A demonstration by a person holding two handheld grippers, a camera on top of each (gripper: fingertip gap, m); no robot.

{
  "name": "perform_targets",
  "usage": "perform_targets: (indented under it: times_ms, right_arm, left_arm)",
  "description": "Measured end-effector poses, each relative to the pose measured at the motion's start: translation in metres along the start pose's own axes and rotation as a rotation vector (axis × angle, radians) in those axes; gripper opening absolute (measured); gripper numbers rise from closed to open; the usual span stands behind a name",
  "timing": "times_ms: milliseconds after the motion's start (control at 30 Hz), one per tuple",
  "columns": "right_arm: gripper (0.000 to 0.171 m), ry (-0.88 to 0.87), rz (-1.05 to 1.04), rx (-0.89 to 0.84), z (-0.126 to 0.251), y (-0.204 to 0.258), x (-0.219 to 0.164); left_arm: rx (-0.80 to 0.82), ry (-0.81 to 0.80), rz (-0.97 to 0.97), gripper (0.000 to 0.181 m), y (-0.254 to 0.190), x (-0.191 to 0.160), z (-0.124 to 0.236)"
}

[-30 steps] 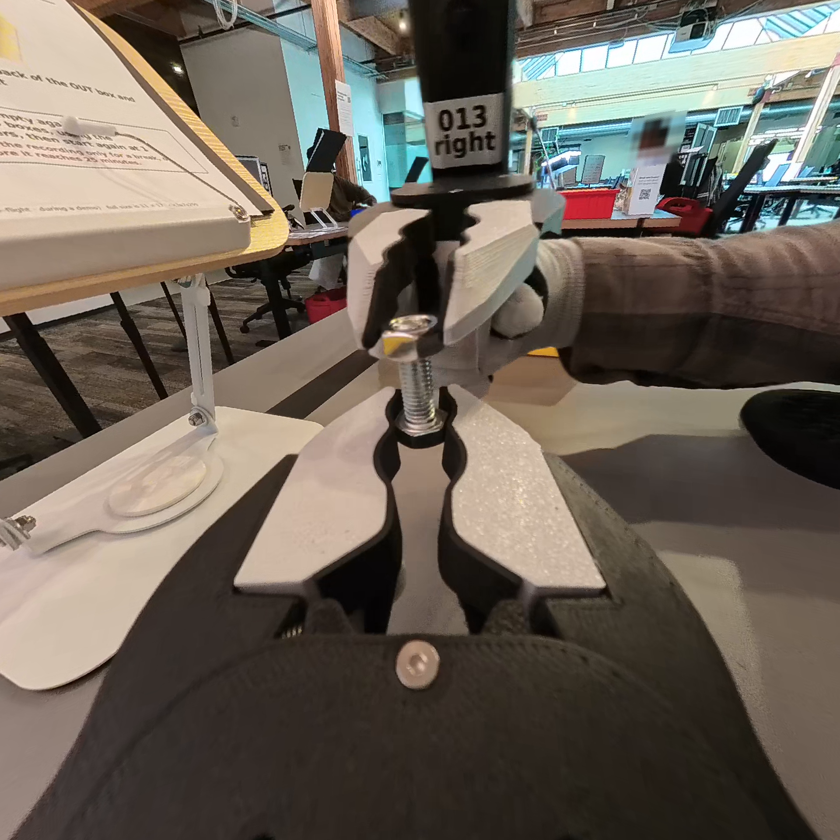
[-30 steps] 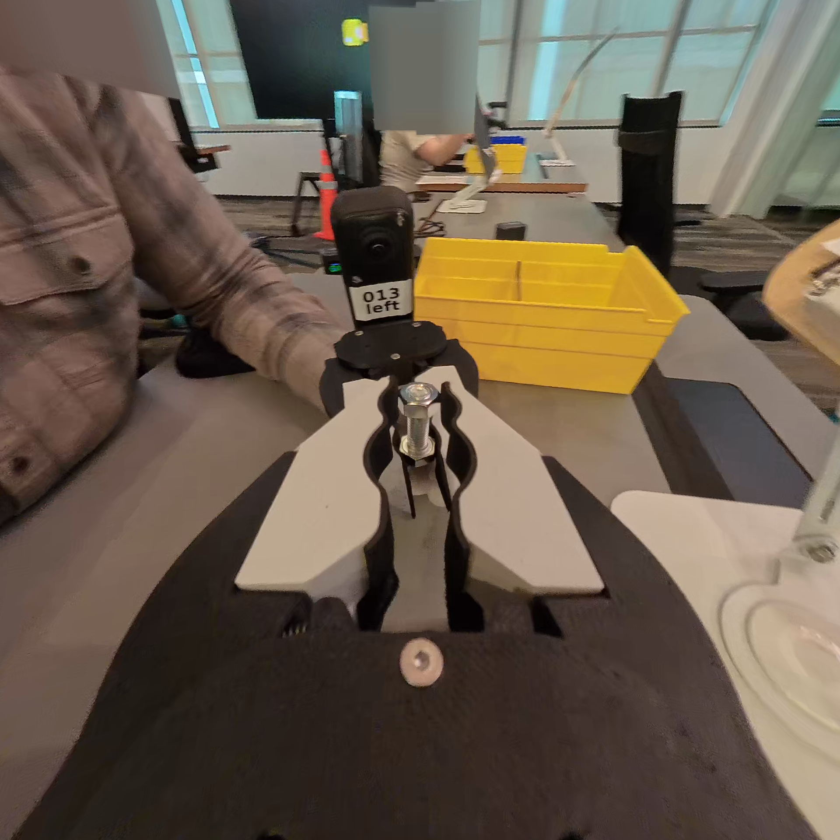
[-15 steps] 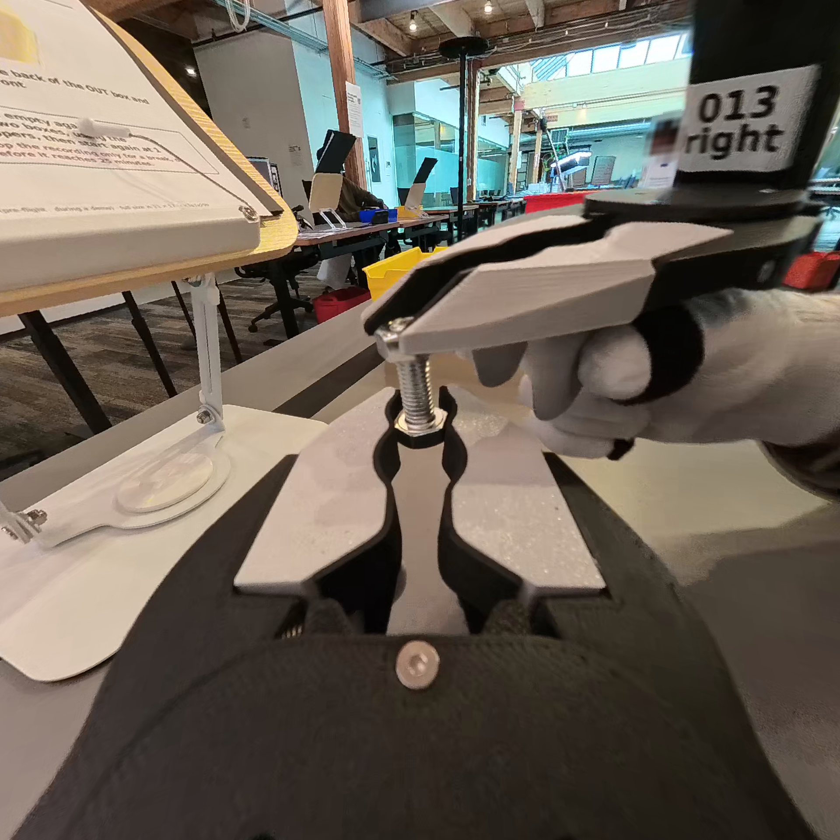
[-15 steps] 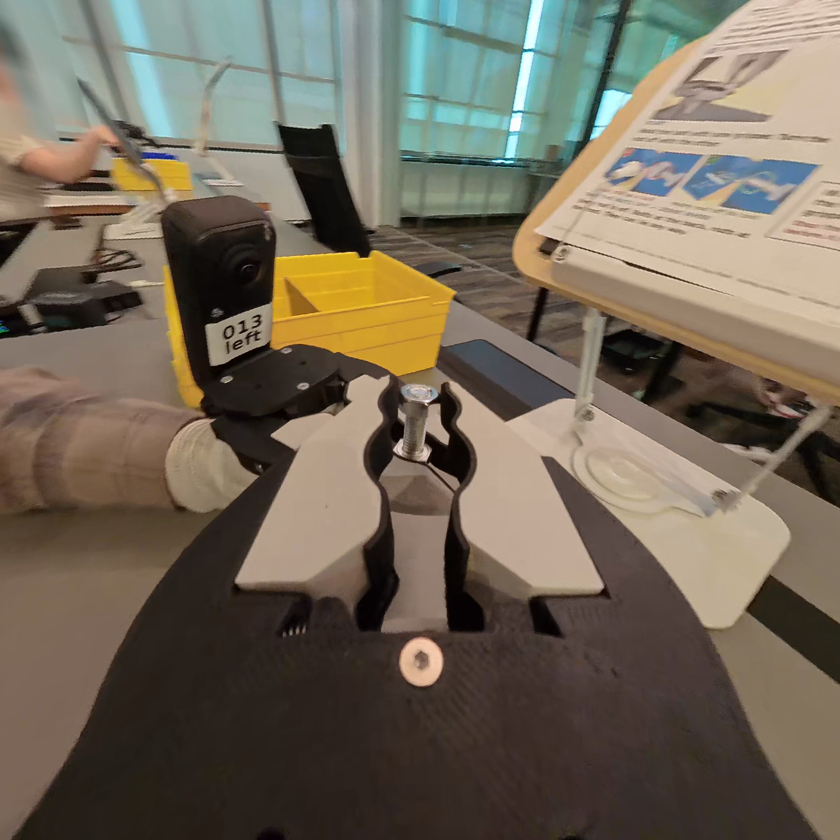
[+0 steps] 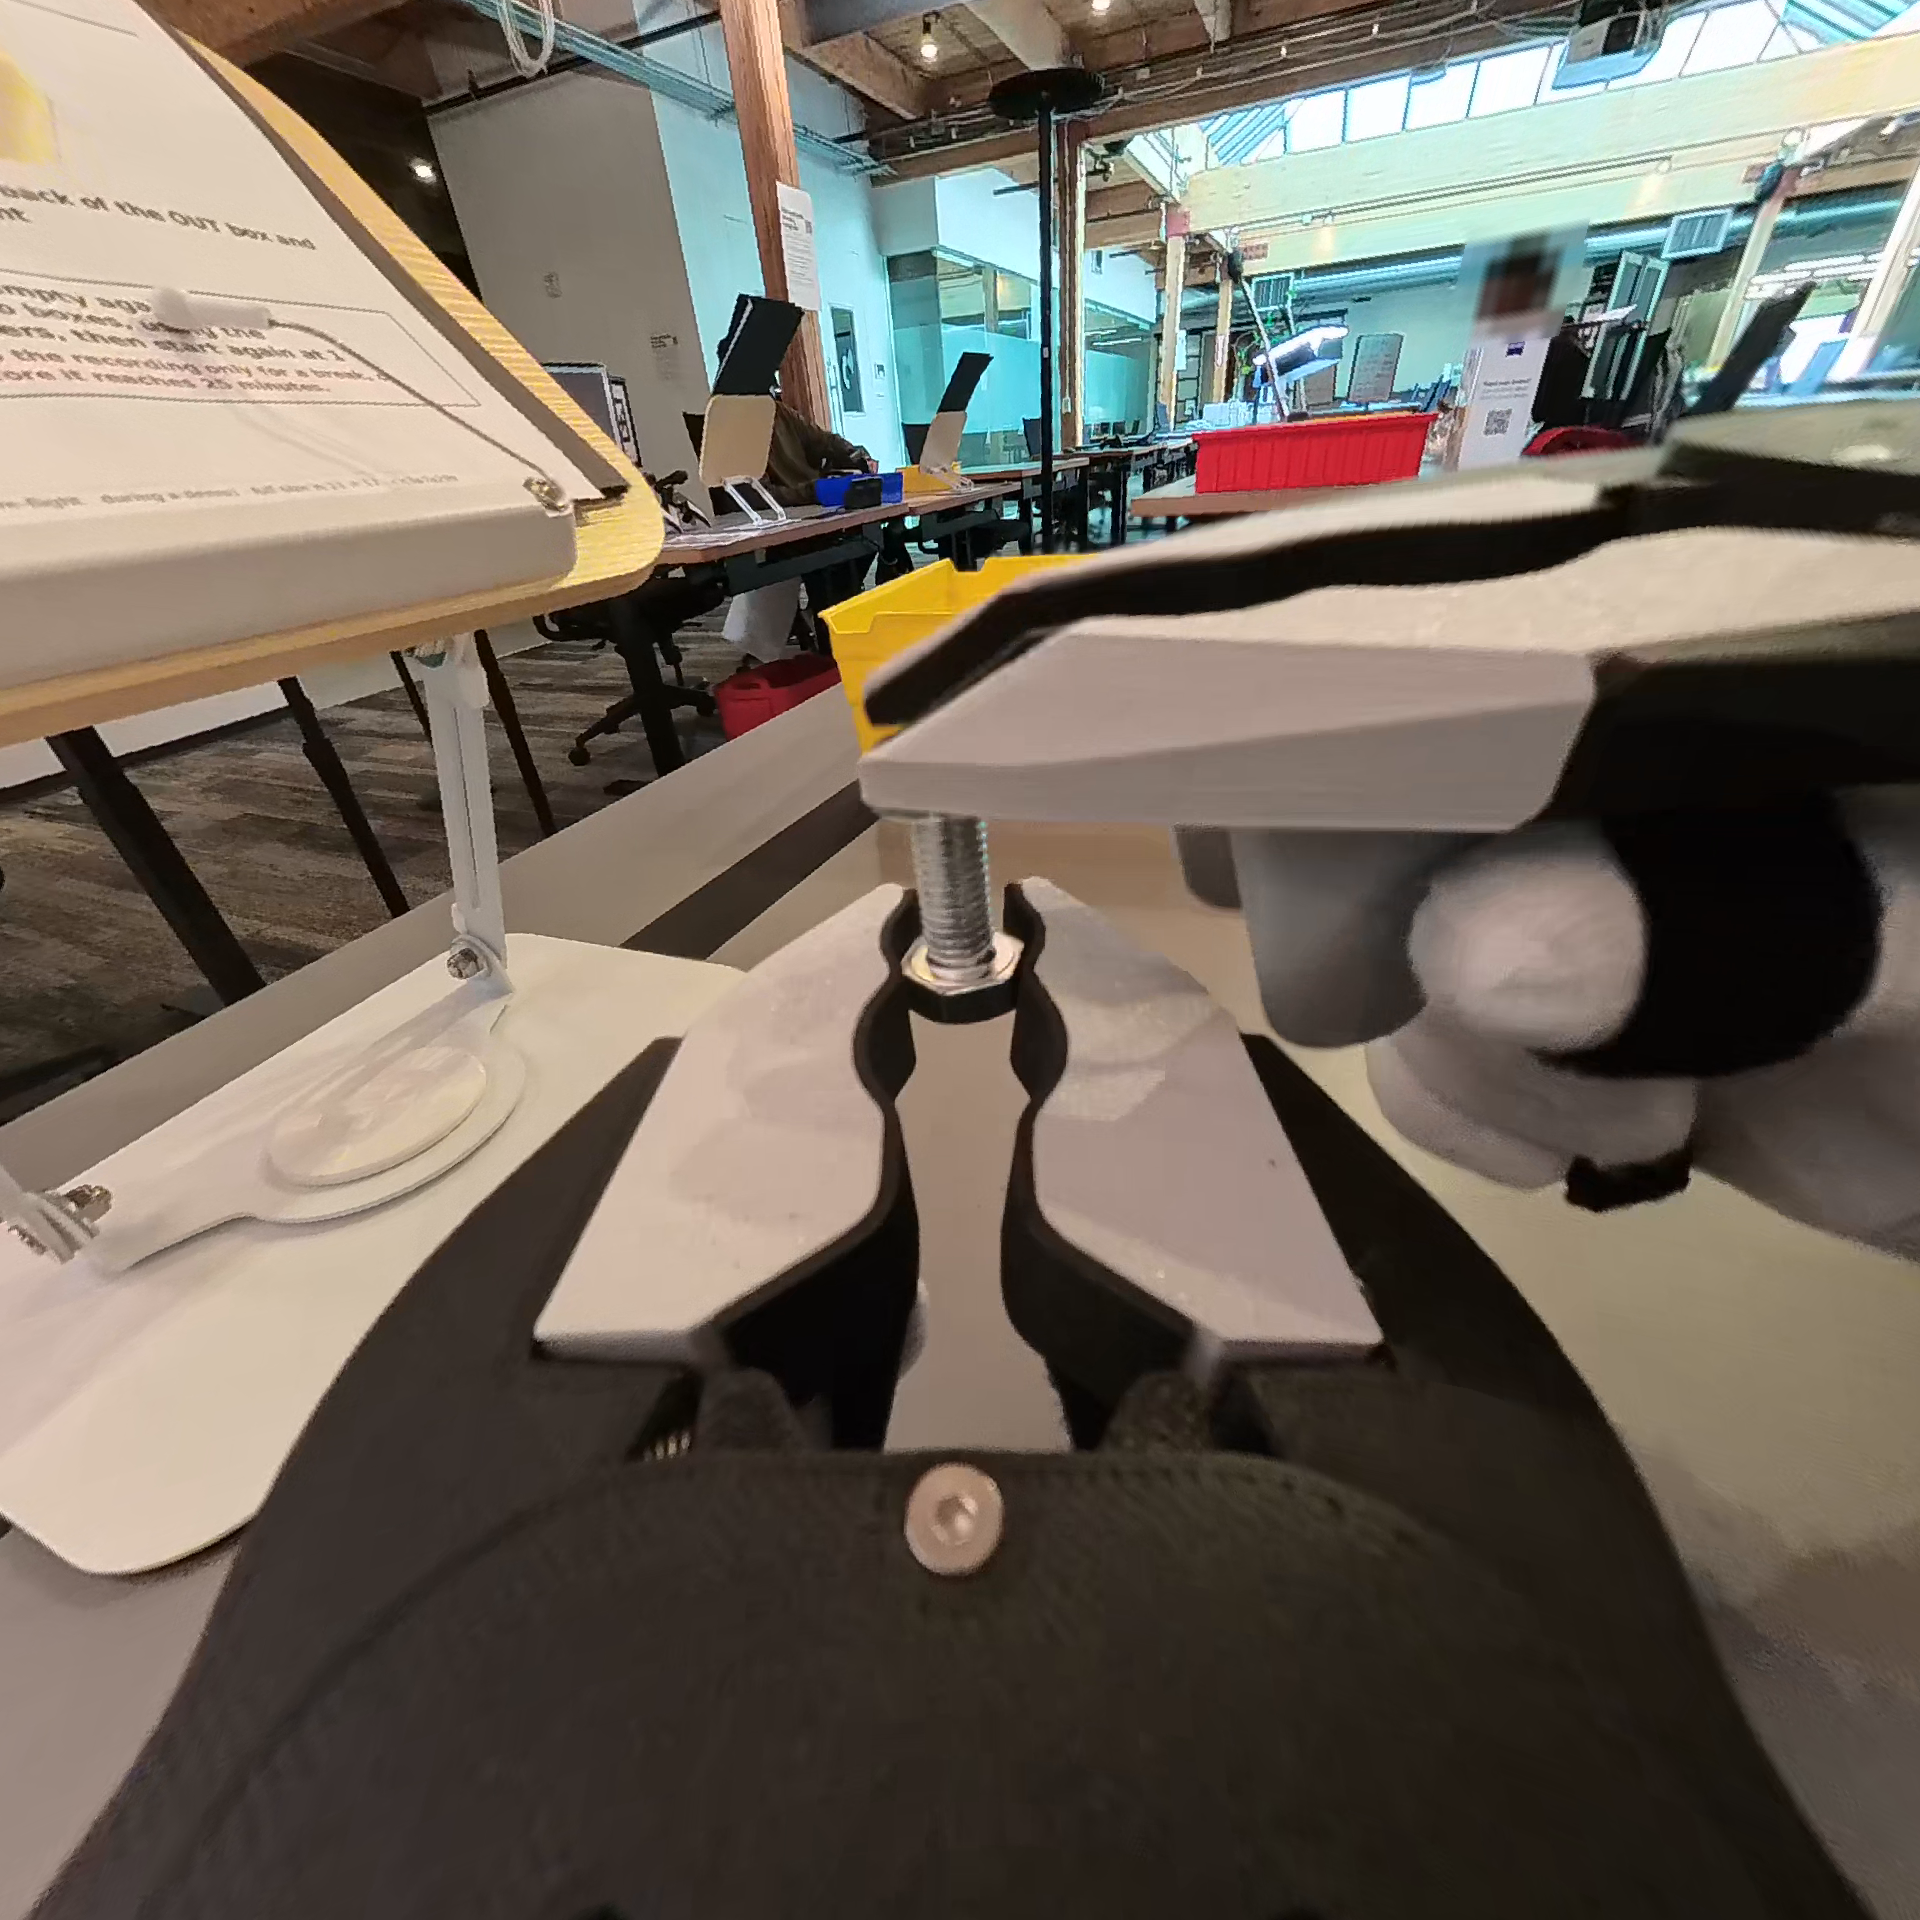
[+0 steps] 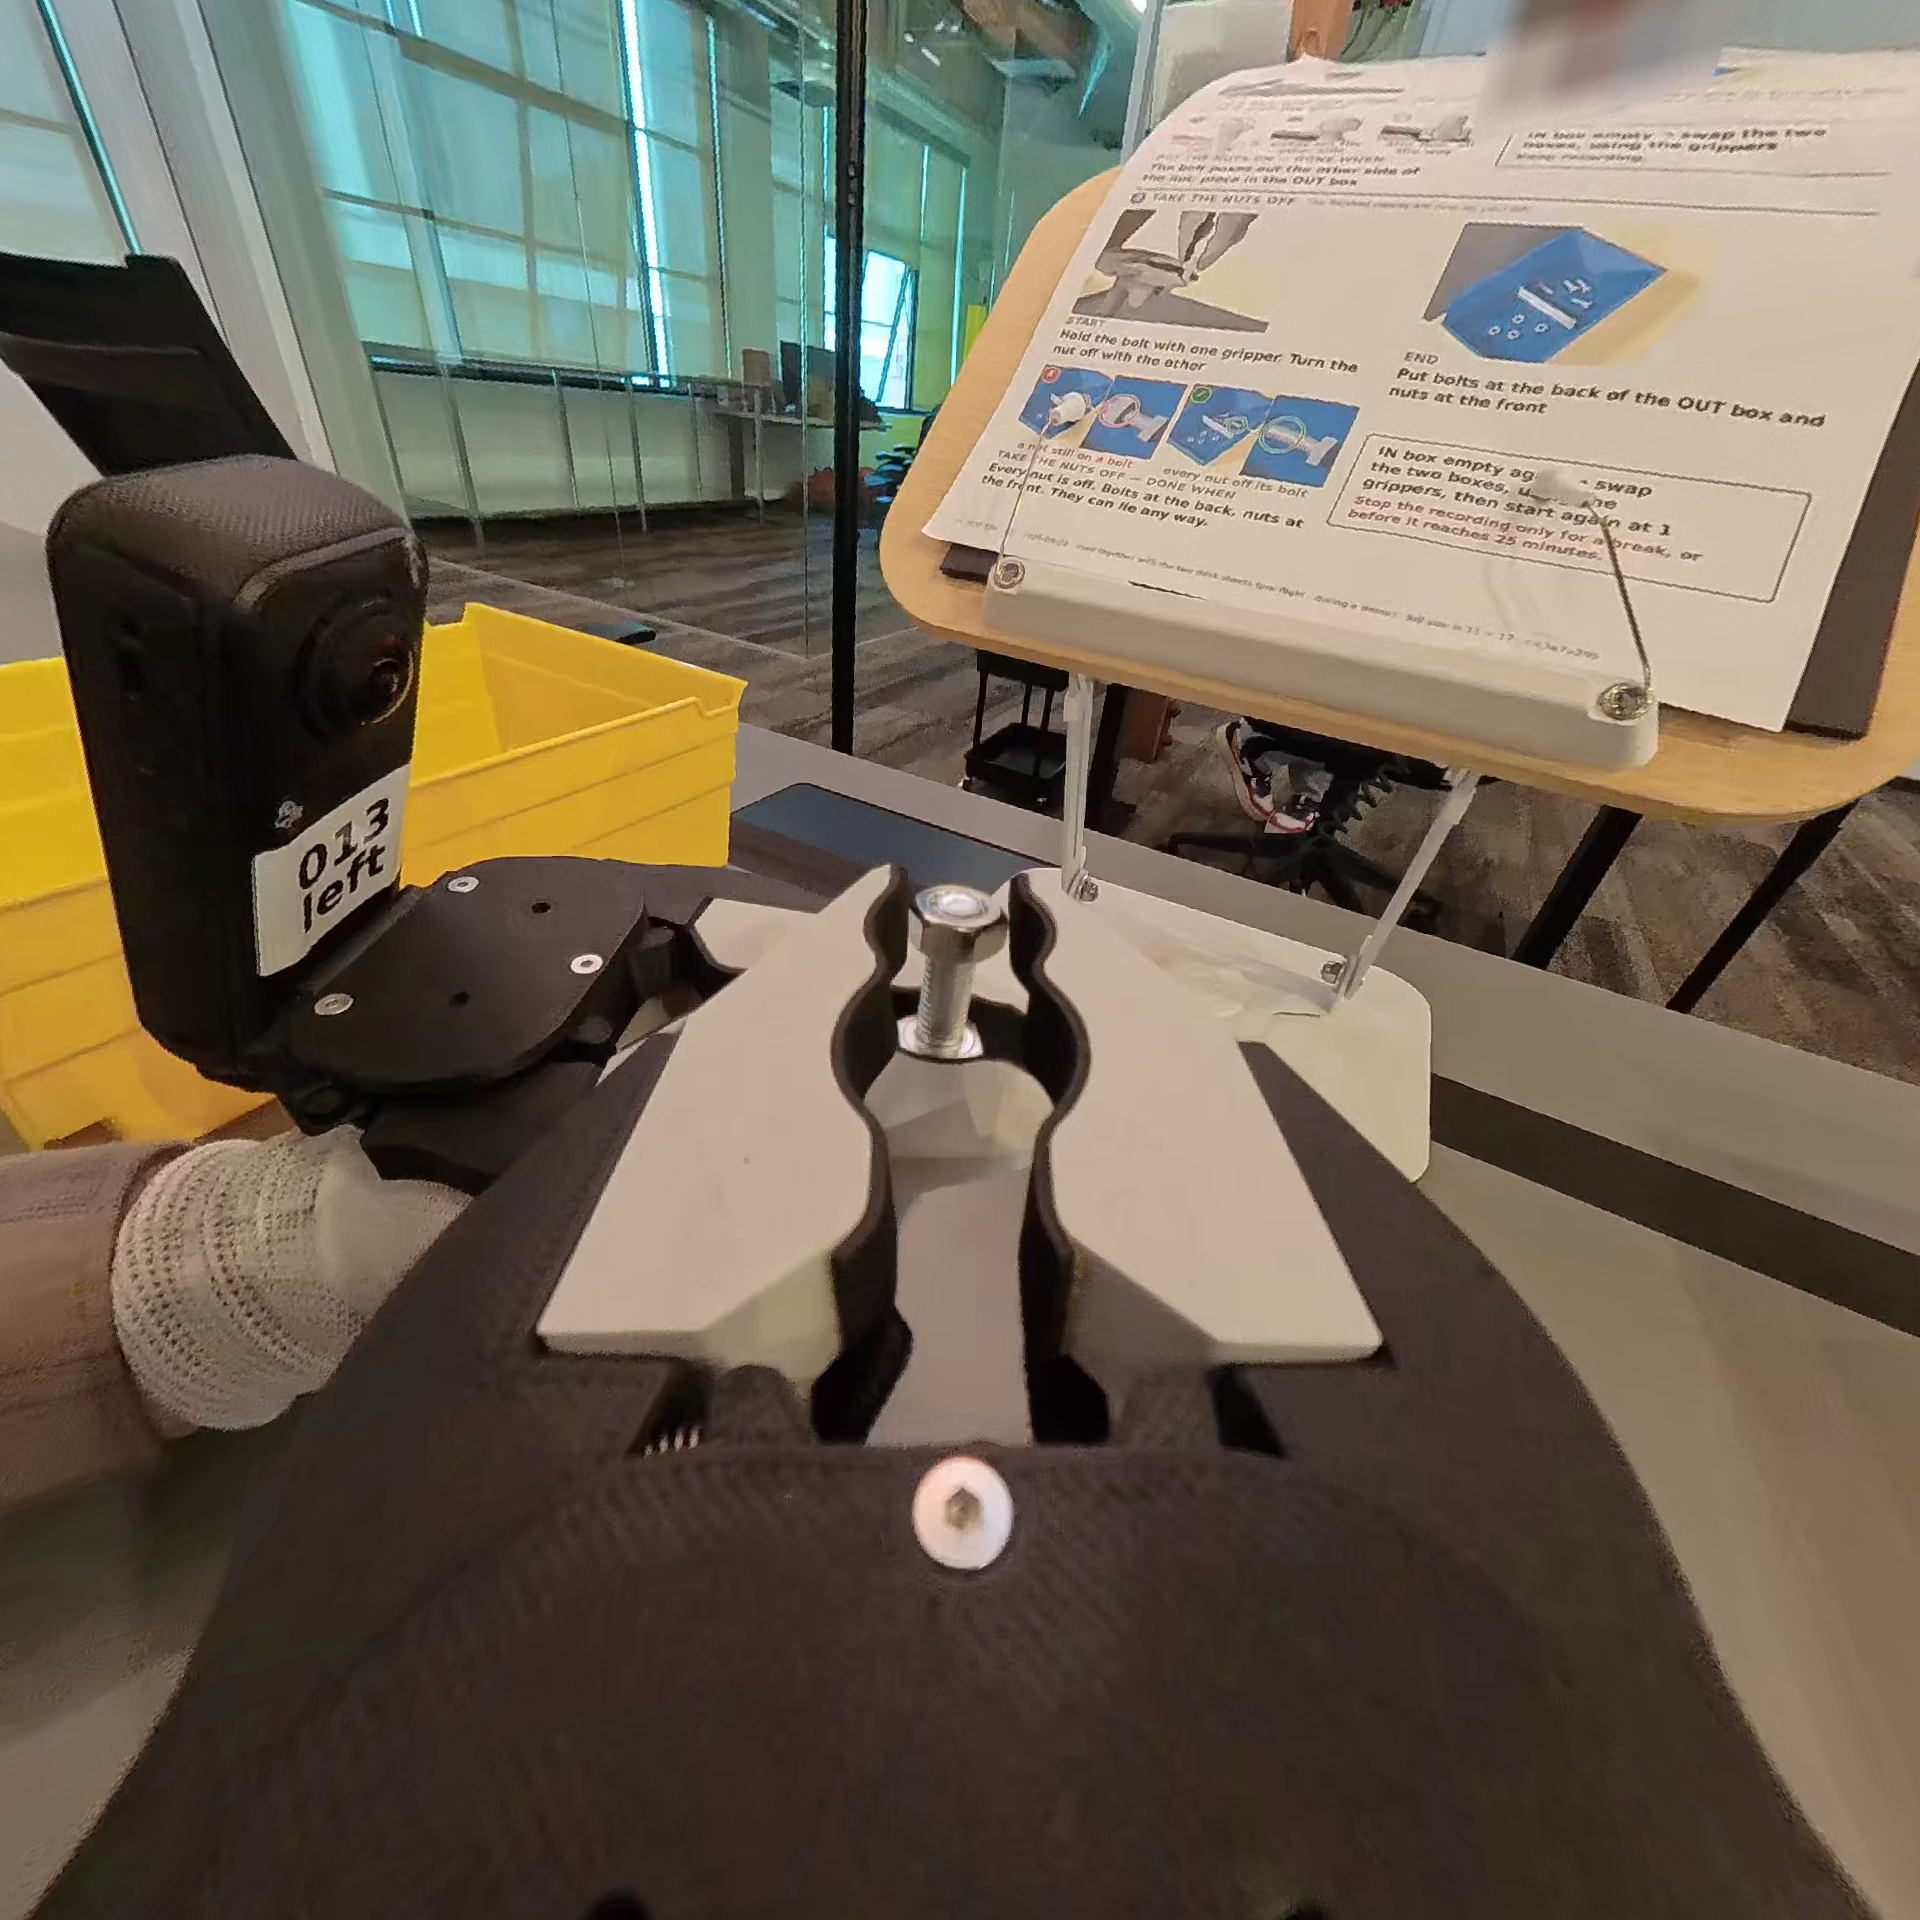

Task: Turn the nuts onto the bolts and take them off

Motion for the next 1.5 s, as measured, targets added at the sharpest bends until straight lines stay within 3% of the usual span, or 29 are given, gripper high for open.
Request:
perform_targets:
  times_ms: [167,400,633,1000,1167,1500]
  right_arm:
    - [0.045,-0.108,0.068,0.236,0.013,-0.006,0.034]
    - [0.041,-0.029,0.070,0.934,0.015,-0.021,0.038]
    - [0.036,0.042,0.075,1.297,0.005,-0.028,0.022]
    - [0.026,0.054,0.027,1.475,-0.013,-0.020,-0.002]
    - [0.015,0.046,0.021,1.496,-0.013,-0.018,-0.006]
    - [0.015,0.038,-0.011,1.450,-0.014,-0.018,-0.006]
  left_arm:
    - [-0.007,0.003,-0.009,0.014,-0.002,0.000,-0.001]
    - [-0.013,-0.001,-0.004,0.014,-0.002,0.000,-0.001]
    - [-0.022,-0.003,0.003,0.015,-0.002,0.000,0.000]
    - [-0.026,-0.010,0.020,0.014,0.000,0.001,0.001]
    - [-0.026,-0.011,0.021,0.014,0.000,0.001,0.001]
    - [-0.016,-0.014,0.030,0.014,0.002,0.001,0.001]
Point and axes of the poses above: each gripper's, where its closed fingertips meet, z back along the fingers, x out of its top, y = z × x across the jaws, the point moved 3 cm from there along z, back along the fingers
